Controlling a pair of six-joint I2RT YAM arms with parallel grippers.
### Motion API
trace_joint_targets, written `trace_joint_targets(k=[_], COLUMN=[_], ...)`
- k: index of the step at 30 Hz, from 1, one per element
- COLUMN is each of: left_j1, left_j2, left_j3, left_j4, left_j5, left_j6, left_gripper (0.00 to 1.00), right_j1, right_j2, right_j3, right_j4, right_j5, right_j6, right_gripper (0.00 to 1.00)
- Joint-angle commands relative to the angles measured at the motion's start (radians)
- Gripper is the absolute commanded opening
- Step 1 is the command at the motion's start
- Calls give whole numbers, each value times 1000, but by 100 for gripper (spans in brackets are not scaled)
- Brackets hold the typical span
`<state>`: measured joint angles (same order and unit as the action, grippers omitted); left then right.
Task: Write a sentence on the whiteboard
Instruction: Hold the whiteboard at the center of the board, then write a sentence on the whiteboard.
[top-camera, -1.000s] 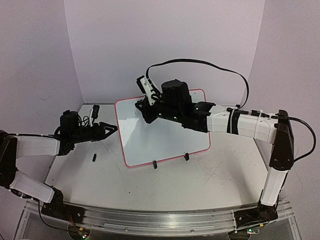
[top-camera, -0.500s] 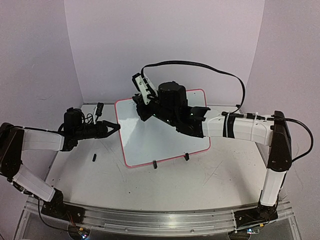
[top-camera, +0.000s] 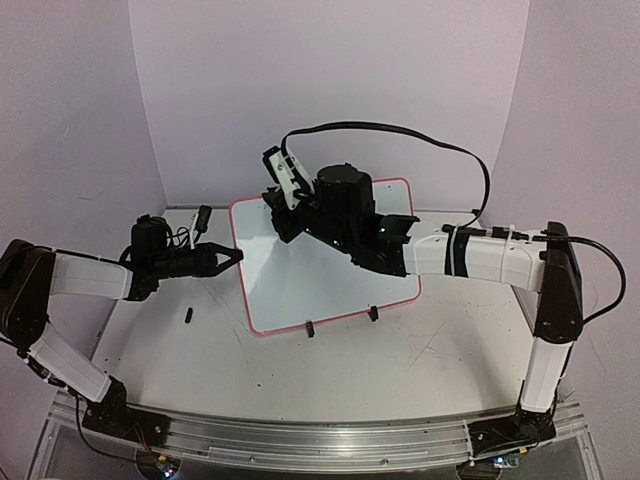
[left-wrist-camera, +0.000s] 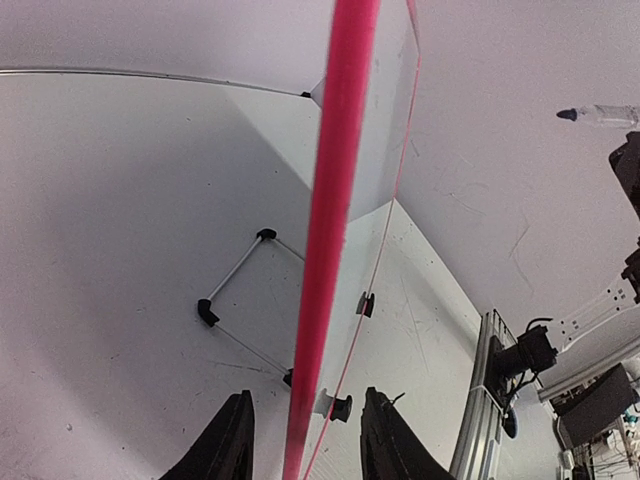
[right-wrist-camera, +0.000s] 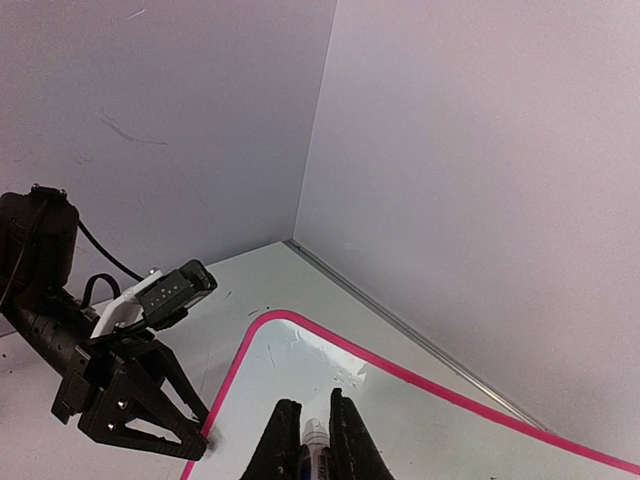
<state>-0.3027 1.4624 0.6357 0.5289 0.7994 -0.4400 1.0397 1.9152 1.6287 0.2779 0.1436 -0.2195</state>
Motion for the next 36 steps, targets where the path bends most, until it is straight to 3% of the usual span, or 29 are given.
trace_joint_targets(k=[1,15,27,36], left_j1=[0,1,22,22], left_j2=[23,114,122,123], left_j3=[57,125,116,105], left_j4=[58,65,66,66], left_j5=[73,181,155,143], left_j6=[44,71,79,106], left_gripper=[37,31,8,0], right_j1=[9,8,10,17], right_j2=[-9,-16,29,89], right_j3=[-18,-27,15,62], right_j4=[40,40,50,69], right_j5=[-13,-31,-22,-5], right_j6=[2,7,-25,-49], right_gripper=[0,0,0,0])
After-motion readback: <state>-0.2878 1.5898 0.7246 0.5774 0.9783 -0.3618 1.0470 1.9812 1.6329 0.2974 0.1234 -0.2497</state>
